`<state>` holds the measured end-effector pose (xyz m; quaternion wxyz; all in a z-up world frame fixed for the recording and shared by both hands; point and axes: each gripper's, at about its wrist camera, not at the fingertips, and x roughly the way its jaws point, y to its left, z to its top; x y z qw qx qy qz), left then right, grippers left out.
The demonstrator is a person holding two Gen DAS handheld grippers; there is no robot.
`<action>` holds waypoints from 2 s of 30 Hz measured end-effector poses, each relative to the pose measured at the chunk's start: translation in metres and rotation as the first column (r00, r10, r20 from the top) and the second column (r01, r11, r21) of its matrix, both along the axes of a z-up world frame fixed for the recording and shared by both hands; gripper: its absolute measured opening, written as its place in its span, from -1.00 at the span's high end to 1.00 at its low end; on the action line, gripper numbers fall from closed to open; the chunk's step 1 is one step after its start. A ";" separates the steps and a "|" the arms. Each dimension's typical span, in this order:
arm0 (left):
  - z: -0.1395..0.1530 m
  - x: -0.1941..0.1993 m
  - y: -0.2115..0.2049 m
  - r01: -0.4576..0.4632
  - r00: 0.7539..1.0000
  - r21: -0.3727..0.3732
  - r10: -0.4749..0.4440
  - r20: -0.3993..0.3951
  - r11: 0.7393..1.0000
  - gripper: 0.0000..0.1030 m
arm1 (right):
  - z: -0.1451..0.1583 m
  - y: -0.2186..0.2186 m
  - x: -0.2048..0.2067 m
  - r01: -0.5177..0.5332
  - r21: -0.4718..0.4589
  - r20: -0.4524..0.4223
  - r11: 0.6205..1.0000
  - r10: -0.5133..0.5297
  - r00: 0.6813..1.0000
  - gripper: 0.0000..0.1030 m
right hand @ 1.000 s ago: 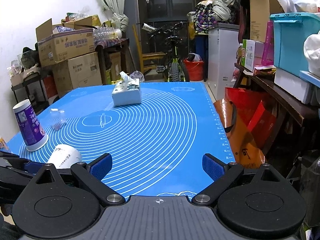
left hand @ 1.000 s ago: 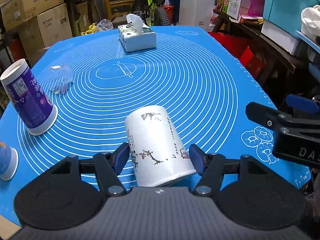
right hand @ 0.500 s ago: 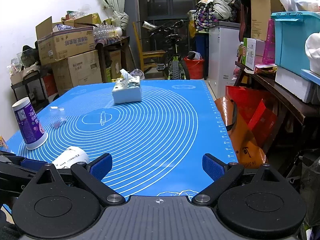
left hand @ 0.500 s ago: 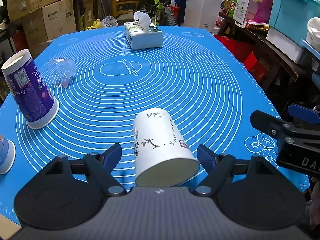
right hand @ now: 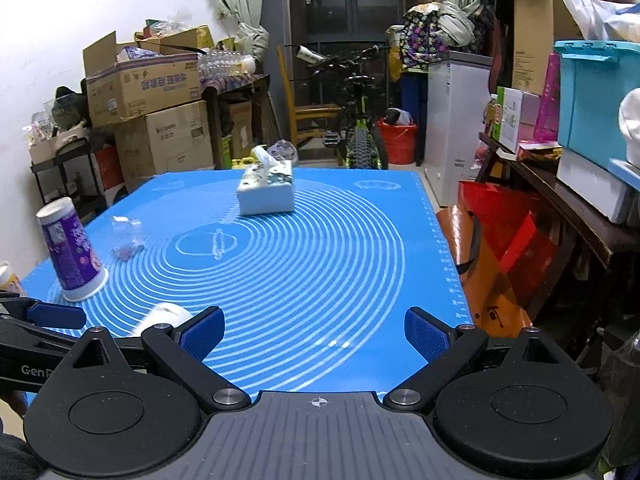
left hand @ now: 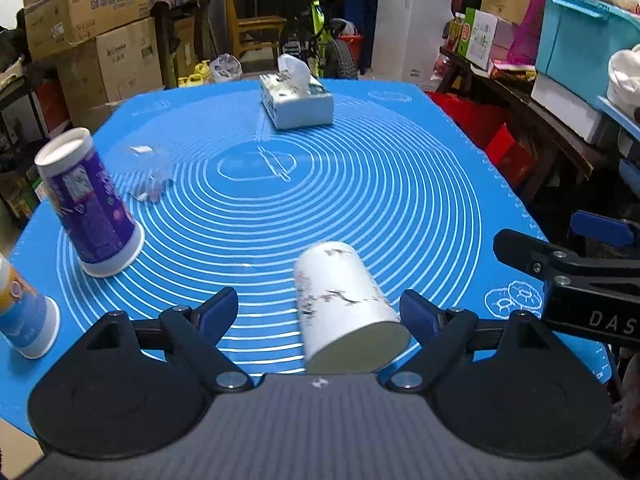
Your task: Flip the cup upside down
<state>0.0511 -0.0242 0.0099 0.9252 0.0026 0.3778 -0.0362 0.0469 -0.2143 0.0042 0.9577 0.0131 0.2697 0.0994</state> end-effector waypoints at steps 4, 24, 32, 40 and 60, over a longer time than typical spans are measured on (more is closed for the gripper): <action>0.011 -0.003 0.012 -0.030 0.999 0.001 0.030 0.032 1.000 -0.80 | 0.012 0.012 0.004 -0.046 0.002 -0.024 0.999 0.047 0.999 -0.88; -0.016 0.002 0.082 -0.177 0.984 0.068 0.177 -0.003 0.982 -0.84 | -0.008 0.100 0.098 -0.286 -0.011 -0.494 0.958 0.244 0.835 -0.79; -0.016 0.002 0.081 -0.176 0.984 0.066 0.176 0.005 0.982 -0.84 | -0.022 0.105 0.103 -0.297 -0.063 -0.545 0.953 0.217 0.810 -0.15; -0.016 0.001 0.082 -0.182 0.983 0.052 0.182 0.014 0.982 -0.84 | -0.016 0.094 0.087 -0.263 -0.035 -0.410 0.964 0.226 0.884 -0.11; -0.018 -0.011 0.069 -0.154 0.986 0.024 0.152 0.070 0.988 -0.84 | -0.054 0.071 0.005 -0.116 -0.016 0.193 0.993 0.117 0.974 -0.13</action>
